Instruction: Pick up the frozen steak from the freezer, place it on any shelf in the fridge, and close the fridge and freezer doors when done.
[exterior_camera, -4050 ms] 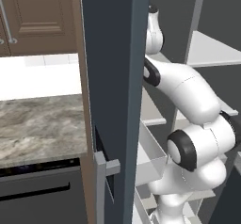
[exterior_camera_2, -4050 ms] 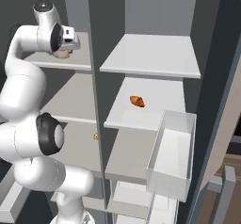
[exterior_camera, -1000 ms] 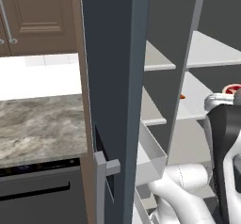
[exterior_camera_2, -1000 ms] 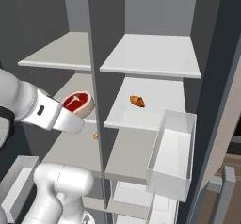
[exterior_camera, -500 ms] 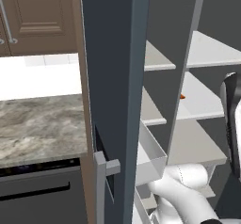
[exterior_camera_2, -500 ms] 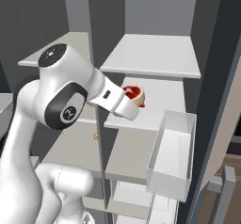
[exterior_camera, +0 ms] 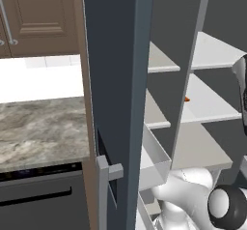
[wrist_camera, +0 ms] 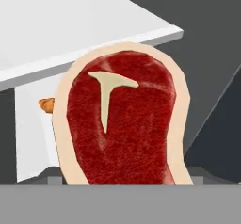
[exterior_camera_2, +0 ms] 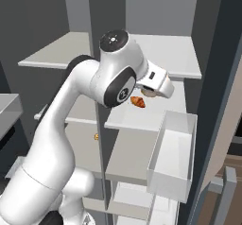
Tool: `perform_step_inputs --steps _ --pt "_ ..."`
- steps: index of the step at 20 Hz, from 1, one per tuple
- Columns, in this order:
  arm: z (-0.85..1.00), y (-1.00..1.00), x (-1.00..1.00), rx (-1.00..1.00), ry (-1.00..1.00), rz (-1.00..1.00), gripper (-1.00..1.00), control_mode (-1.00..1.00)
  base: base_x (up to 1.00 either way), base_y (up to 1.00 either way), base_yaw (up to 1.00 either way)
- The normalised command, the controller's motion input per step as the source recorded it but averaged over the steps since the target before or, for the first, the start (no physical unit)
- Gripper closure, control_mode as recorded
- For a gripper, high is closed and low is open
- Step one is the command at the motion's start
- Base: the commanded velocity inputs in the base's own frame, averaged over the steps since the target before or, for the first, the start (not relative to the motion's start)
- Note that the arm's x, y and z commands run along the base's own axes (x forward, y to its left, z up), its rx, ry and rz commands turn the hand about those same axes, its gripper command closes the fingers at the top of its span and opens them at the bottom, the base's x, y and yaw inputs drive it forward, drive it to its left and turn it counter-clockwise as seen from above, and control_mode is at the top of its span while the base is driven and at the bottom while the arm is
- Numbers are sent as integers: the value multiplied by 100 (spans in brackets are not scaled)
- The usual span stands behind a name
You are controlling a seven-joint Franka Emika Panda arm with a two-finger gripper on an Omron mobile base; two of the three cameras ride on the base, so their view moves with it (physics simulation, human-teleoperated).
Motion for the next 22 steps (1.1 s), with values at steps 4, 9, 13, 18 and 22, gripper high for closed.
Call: perform_step_inputs --steps 4,9,13,18,22 --pt "57 -6 55 0 0 9 100 -100 0 0 0" --pt "9 -5 45 0 0 0 100 -100 0 0 0" --pt "-8 -3 70 0 0 0 100 -100 0 0 0" --pt "-20 -1 98 0 0 0 100 -100 0 0 0" --pt "-19 -1 100 0 0 0 100 -100 0 0 0"
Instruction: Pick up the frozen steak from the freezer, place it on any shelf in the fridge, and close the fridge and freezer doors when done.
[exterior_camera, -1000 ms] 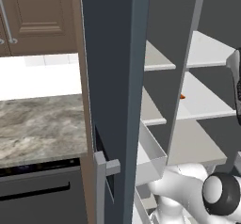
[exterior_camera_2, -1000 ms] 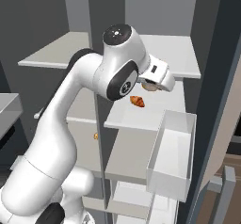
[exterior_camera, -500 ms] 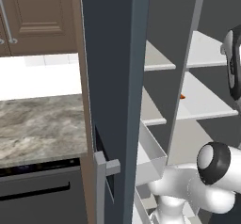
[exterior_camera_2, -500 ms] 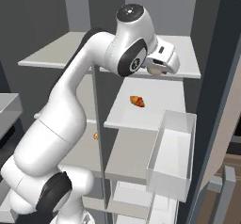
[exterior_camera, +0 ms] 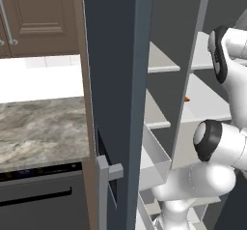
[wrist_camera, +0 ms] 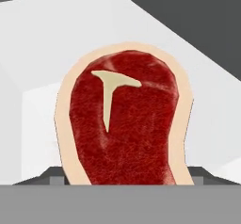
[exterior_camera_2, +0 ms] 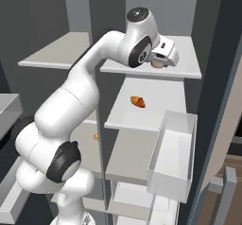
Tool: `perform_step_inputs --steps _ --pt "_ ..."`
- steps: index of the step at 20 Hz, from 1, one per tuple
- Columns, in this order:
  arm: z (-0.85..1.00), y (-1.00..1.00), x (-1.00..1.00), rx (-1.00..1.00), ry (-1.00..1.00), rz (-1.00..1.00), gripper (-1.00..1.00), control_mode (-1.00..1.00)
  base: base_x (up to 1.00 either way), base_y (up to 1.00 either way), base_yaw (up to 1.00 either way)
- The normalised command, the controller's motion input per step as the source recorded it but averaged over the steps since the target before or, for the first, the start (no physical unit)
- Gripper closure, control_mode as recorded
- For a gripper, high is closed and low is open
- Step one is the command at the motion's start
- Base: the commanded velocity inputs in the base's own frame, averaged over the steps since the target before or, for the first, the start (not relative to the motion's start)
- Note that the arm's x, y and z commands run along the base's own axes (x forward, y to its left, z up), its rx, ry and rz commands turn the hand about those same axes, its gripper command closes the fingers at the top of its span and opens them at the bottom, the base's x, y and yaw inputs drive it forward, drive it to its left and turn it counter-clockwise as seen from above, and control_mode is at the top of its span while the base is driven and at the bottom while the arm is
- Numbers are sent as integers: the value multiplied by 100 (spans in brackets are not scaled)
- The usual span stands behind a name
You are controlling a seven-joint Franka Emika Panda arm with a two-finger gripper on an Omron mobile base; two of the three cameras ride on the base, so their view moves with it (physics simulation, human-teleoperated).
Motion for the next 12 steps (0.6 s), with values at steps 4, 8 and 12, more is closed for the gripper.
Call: perform_step_inputs --steps 4,8,12 --pt "-20 0 88 0 0 0 -100 -100 0 0 0" --pt "0 0 1 0 0 0 -100 -100 0 0 0" --pt "0 0 -7 0 -4 0 -100 -100 0 0 0"
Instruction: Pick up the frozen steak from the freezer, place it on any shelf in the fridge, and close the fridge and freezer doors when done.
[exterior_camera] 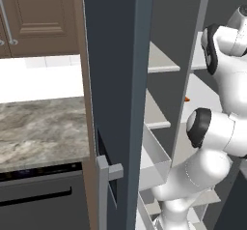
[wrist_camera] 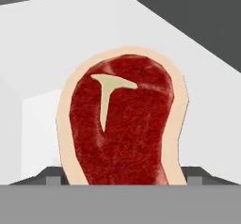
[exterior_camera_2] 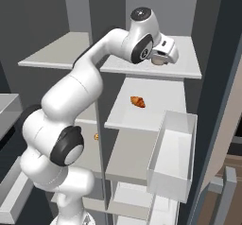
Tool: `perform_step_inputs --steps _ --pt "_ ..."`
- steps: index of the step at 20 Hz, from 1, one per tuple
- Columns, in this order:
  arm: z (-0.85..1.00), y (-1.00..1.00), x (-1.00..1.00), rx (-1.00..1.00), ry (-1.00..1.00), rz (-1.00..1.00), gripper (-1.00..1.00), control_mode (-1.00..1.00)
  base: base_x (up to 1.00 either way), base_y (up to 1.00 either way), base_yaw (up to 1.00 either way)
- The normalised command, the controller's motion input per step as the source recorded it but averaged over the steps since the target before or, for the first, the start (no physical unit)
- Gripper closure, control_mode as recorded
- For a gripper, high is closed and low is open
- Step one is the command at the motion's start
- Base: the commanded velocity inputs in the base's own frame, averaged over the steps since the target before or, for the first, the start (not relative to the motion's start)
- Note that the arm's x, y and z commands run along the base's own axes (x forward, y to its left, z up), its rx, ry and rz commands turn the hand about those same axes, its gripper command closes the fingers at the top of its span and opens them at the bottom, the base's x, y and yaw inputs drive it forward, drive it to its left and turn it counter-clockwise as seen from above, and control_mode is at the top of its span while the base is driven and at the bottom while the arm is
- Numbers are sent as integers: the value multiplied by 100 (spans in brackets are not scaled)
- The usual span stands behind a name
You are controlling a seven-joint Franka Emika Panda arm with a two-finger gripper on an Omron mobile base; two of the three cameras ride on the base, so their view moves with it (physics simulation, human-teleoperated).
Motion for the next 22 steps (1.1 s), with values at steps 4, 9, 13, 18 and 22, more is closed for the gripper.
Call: perform_step_inputs --steps 4,9,13,18,22 --pt "-5 1 -24 0 -11 0 -100 -100 0 0 0" --pt "-1 10 -64 0 -17 0 -100 -100 0 0 0" --pt "0 25 -100 0 -18 0 -100 -100 0 0 0" --pt "0 49 -100 0 -8 0 -100 -100 0 0 0" --pt "-1 52 -100 0 0 0 -100 -100 0 0 0"
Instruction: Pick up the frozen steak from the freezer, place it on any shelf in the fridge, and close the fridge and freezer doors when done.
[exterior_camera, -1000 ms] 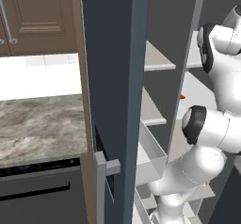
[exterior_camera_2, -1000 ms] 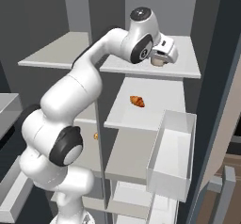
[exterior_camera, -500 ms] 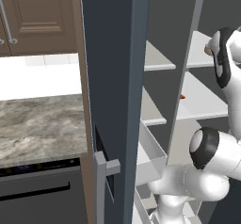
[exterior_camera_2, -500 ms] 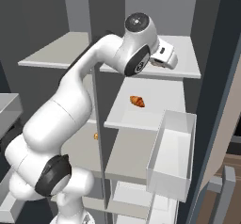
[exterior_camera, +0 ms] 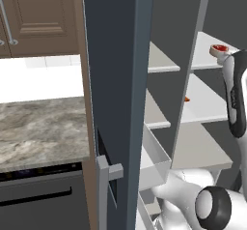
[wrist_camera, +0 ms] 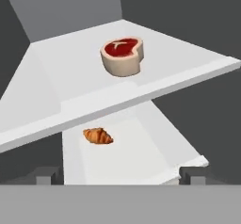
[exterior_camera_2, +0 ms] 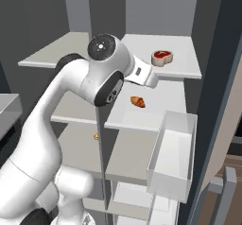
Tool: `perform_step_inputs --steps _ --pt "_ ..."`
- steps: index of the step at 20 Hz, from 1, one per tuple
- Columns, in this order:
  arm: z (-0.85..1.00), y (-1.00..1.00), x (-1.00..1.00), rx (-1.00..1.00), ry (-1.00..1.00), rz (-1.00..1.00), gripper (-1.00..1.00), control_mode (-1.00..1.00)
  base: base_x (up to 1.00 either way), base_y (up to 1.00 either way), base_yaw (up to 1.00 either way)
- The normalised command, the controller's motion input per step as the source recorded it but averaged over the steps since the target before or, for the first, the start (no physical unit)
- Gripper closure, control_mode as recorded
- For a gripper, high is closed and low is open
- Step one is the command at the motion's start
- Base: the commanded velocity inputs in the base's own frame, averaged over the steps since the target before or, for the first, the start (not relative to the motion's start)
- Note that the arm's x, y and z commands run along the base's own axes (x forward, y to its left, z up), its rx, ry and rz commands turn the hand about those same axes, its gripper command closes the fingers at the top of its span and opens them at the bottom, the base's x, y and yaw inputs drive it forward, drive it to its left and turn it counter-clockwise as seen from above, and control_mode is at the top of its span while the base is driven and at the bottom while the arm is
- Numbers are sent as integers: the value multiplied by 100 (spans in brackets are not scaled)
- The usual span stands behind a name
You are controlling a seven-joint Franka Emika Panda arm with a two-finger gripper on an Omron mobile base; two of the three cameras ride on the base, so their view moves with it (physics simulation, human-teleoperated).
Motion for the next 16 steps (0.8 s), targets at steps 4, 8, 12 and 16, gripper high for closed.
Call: perform_step_inputs --steps 4,8,12,16 --pt "-13 64 -100 0 9 0 -100 -100 0 0 0" --pt "-8 66 -100 2 23 0 -100 -100 0 0 0" --pt "-9 86 -51 2 30 8 -100 -100 0 0 0" --pt "-13 89 0 0 22 29 -100 -100 0 0 0"
